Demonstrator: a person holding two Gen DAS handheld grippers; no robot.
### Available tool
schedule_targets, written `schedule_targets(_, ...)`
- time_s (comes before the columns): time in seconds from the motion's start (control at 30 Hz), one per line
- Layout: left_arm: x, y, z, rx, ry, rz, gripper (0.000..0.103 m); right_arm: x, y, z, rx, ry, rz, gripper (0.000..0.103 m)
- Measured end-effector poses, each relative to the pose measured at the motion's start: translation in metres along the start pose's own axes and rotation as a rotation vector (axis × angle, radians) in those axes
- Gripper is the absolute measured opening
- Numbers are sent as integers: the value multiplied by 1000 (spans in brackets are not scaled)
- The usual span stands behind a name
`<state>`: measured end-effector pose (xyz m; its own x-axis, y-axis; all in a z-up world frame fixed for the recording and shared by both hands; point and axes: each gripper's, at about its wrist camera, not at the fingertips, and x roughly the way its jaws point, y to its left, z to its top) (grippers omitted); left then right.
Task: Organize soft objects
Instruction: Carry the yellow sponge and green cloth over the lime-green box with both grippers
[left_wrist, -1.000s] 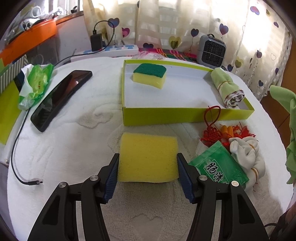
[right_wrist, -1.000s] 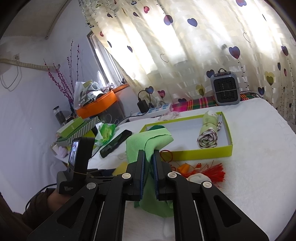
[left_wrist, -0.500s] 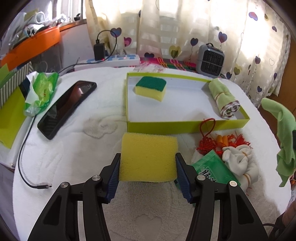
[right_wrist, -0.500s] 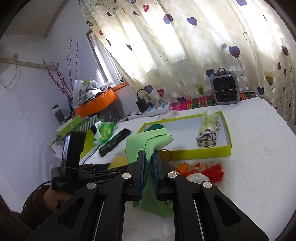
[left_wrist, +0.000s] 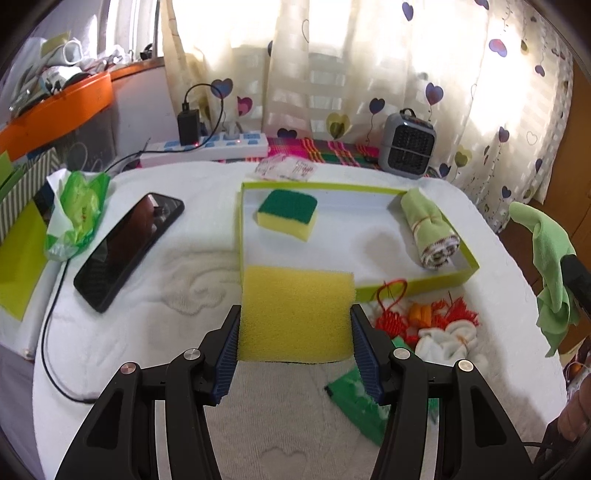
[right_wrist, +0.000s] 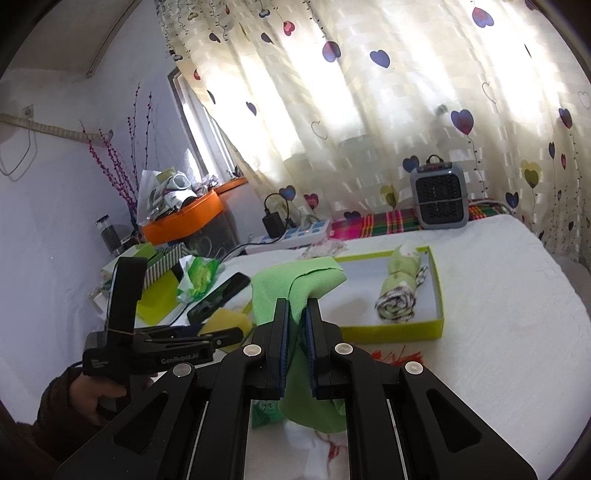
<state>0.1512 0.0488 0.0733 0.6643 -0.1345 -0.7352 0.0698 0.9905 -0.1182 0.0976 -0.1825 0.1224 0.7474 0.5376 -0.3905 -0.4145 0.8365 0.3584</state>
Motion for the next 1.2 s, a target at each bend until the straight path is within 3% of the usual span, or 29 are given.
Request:
schedule_targets(0.5, 26, -2, 35, 10, 1, 5, 55, 31, -28, 37, -20, 20, -102, 9)
schedule_targets(1.2, 87, -4, 47, 27, 86, 37, 55, 96, -58, 45, -44, 107, -201, 9)
